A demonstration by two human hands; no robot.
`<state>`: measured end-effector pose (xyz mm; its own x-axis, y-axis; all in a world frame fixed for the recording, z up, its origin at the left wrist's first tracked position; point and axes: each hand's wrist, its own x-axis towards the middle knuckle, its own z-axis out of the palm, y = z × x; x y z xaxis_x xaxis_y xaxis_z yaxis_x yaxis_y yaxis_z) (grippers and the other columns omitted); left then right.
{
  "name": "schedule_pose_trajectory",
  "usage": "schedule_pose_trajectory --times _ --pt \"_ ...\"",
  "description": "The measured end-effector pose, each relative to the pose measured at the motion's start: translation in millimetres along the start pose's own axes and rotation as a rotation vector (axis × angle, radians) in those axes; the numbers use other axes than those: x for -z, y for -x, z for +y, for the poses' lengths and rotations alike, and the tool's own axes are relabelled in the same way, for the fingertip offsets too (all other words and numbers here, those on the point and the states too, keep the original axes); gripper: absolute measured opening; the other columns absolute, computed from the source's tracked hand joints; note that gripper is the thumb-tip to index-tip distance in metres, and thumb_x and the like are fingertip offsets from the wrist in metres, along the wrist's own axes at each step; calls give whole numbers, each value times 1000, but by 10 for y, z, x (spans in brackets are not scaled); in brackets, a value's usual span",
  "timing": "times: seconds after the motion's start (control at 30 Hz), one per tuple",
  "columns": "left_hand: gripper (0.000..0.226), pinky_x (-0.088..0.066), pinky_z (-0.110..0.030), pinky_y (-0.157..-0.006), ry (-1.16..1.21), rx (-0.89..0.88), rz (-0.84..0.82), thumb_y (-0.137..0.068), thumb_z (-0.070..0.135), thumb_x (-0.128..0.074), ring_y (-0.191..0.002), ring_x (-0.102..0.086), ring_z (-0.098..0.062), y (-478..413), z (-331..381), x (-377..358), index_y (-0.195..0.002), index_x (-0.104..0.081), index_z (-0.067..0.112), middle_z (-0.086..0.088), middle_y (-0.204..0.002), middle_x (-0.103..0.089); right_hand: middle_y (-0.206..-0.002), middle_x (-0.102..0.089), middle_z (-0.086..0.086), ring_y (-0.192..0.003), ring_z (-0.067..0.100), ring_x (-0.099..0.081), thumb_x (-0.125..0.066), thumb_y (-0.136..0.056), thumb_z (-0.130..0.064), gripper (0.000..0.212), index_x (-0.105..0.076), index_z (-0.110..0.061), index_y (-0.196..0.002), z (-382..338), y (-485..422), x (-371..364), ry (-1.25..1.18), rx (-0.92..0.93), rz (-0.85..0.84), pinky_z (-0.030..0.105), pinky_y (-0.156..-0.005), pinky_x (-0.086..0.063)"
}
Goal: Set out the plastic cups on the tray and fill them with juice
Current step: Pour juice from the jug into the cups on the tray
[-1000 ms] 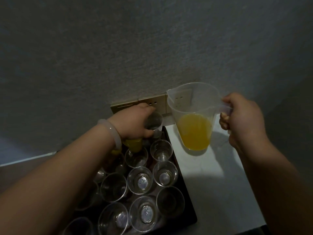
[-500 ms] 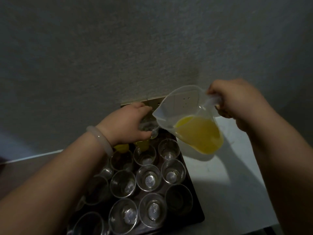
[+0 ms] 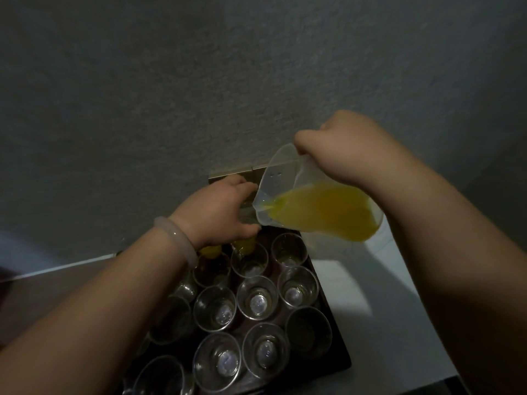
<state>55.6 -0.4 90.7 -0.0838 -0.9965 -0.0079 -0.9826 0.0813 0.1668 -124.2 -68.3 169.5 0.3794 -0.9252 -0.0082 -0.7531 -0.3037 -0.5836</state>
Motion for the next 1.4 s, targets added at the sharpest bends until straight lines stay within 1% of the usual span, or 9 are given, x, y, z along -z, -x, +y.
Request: schedule_pose_trajectory --times 0.07,0.17,0.27,0.37,0.53,0.67,0.8,1.03,1.4 --pt "76 -43 -24 -91 0 0 -5 -78 49 -69 -116 -50 -13 -2 6 1 -142 -40 22 3 -134 -46 -55 -39 2 -52 19 -39 -51 -83 -38 37 -45 -14 -56 -46 7 7 30 8 0 30 -49 -25" --pt "77 -44 -25 -92 -7 1 -14 -78 50 -69 -118 -49 -14 -6 20 -2 -143 -39 21 2 -136 -44 -56 -43 2 -52 19 -42 -52 -83 -38 36 -48 -13 -57 -103 30 39 56 15 -2 29 -50 -25" --pt "76 -45 -25 -93 -8 3 -27 -77 49 -69 -119 -48 -13 -5 42 0 -142 -40 22 3 -136 -44 -54 -39 2 -50 19 -39 -53 -83 -38 38 -44 -13 -55 -152 43 55 101 23 0 28 -49 -22" --pt "73 -47 -29 -93 0 2 -23 -77 48 -70 -116 -50 -14 -4 60 -7 -140 -44 22 3 -133 -47 -55 -40 3 -51 19 -40 -52 -84 -38 38 -46 -13 -55 -186 49 59 134 29 -12 28 -49 -22" --pt "68 -46 -27 -91 22 7 -17 -76 46 -71 -112 -52 -13 -11 85 -18 -135 -48 22 2 -128 -49 -52 -41 2 -49 18 -39 -52 -84 -37 38 -46 -13 -55 -217 87 76 160 40 -7 27 -47 -21" --pt "75 -45 -29 -95 25 7 -24 -75 46 -72 -115 -50 -14 -24 63 -28 -140 -43 21 2 -132 -47 -53 -40 1 -49 17 -39 -51 -85 -37 38 -44 -14 -55 -236 110 74 184 52 -4 27 -46 -20" --pt "79 -45 -30 -97 15 10 -36 -75 47 -72 -118 -49 -14 -27 39 -45 -142 -41 19 2 -135 -46 -51 -35 -1 -47 16 -34 -50 -85 -36 40 -41 -15 -53 -249 116 84 190 65 -7 27 -46 -20" --pt "80 -44 -27 -96 13 9 -33 -76 47 -72 -119 -49 -15 -40 31 -42 -143 -39 19 2 -137 -45 -52 -35 1 -47 18 -34 -50 -85 -35 40 -39 -14 -52 -274 115 96 194 72 8 28 -46 -19" --pt "81 -45 -31 -98 14 11 -35 -74 48 -73 -120 -48 -16 -61 9 -52 -142 -41 18 1 -136 -45 -54 -37 2 -49 17 -35 -50 -86 -36 40 -41 -14 -54 -282 125 102 201 69 7 28 -46 -18"
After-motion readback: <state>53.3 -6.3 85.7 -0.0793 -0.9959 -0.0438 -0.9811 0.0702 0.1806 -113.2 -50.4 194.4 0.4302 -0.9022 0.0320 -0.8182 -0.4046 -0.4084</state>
